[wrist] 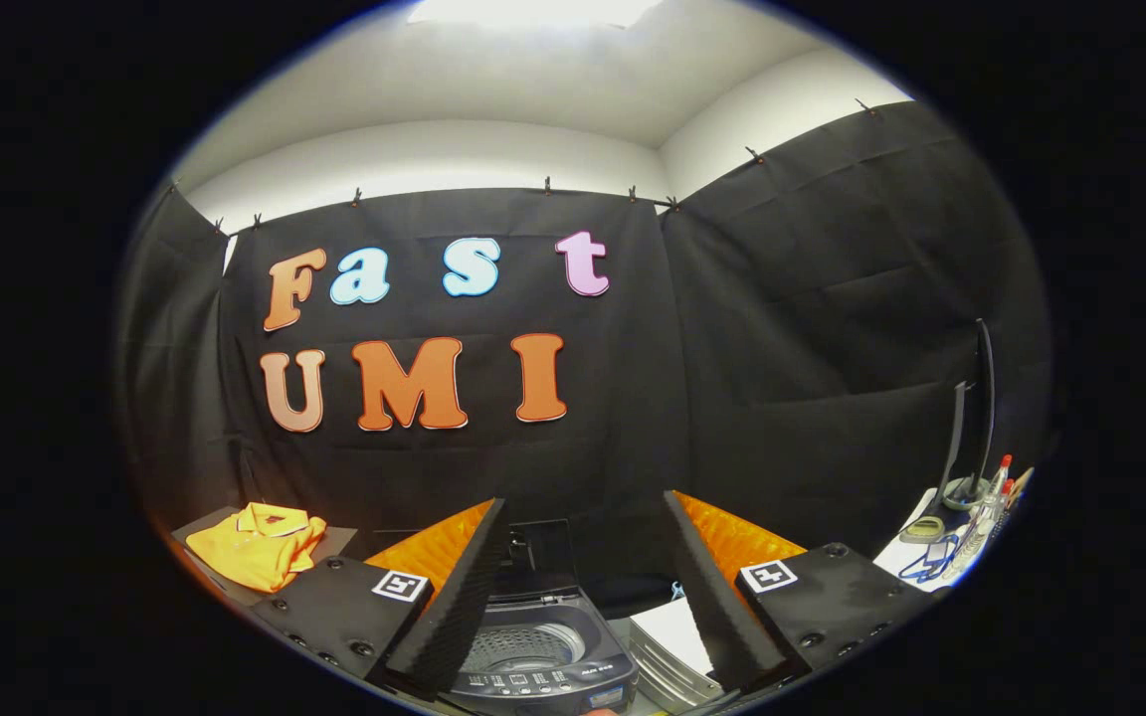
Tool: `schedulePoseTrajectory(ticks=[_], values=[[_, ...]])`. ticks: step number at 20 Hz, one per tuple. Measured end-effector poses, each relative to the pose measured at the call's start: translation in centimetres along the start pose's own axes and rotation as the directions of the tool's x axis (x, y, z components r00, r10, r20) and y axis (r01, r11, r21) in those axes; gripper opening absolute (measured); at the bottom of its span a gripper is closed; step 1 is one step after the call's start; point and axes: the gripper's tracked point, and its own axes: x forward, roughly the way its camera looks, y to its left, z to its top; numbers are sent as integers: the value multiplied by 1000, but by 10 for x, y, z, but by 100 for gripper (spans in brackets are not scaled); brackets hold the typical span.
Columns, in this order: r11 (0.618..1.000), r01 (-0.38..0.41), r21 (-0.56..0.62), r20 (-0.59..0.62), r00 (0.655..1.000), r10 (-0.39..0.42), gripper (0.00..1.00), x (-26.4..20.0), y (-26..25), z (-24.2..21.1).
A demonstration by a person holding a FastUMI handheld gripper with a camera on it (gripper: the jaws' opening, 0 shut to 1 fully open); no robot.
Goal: Put the clothes into the washing machine and then close the washing machine lid.
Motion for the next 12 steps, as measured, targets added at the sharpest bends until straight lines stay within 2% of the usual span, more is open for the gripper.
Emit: schedulePoseTrajectory(ticks=[12], values=[[1000, 5, 7, -13, 1000, -5, 98, 5, -2, -5]])
